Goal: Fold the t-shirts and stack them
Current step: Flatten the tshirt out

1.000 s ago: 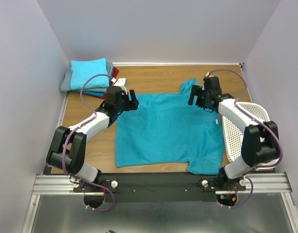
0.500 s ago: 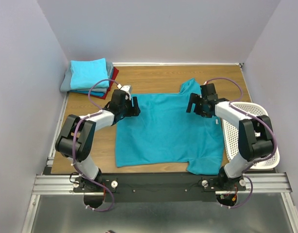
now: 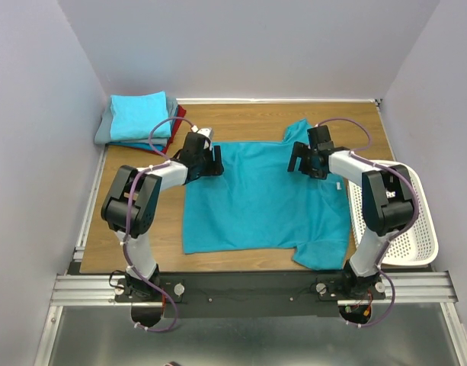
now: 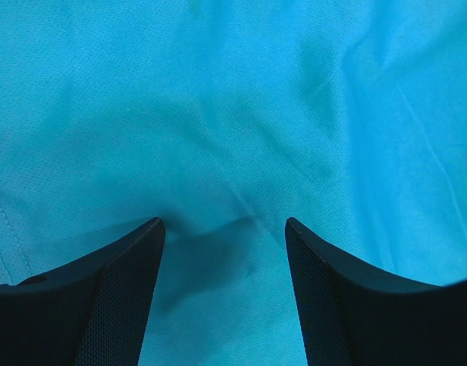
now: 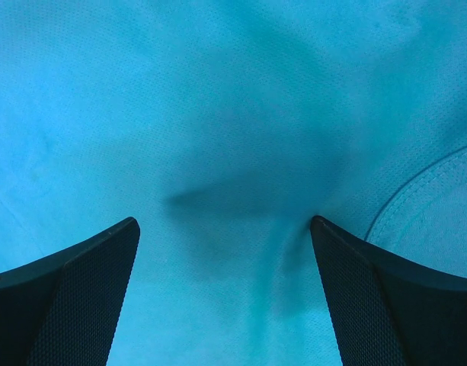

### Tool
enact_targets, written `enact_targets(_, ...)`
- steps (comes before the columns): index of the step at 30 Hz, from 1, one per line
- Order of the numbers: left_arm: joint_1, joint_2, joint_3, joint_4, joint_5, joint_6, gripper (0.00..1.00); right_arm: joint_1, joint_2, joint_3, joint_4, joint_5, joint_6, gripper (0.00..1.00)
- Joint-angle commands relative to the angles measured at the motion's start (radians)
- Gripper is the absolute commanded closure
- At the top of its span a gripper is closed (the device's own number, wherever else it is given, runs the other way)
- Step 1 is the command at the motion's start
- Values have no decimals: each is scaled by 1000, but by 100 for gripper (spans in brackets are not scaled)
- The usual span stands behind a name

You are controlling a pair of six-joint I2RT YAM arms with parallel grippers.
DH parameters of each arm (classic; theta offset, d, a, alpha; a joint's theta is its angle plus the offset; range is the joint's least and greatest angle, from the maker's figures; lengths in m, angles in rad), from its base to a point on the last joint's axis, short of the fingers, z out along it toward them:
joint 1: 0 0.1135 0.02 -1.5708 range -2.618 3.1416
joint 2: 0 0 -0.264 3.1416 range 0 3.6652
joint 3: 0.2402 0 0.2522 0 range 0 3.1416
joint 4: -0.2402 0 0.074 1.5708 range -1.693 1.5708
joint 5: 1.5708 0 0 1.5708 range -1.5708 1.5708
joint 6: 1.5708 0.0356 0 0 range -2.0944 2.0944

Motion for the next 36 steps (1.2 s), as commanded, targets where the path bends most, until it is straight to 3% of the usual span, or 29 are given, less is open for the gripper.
enact_targets(1, -4, 78, 22, -121, -47, 18, 27, 3, 95, 43, -9, -12, 25, 0)
enact_targets(16, 72, 154, 253, -202, -13, 43, 27, 3, 252, 287, -61, -60, -30, 0)
enact_targets(23, 71, 131, 390, -274, -30, 72, 27, 3, 180, 375, -98, -81, -90, 0)
enact_targets(29, 37, 8, 326, -256, -76, 78, 27, 4, 7, 289, -98, -113, -101, 0)
enact_targets(36, -90, -119, 68, -176, -107, 22, 27, 29, -158, 54, -95, -146, -56, 0)
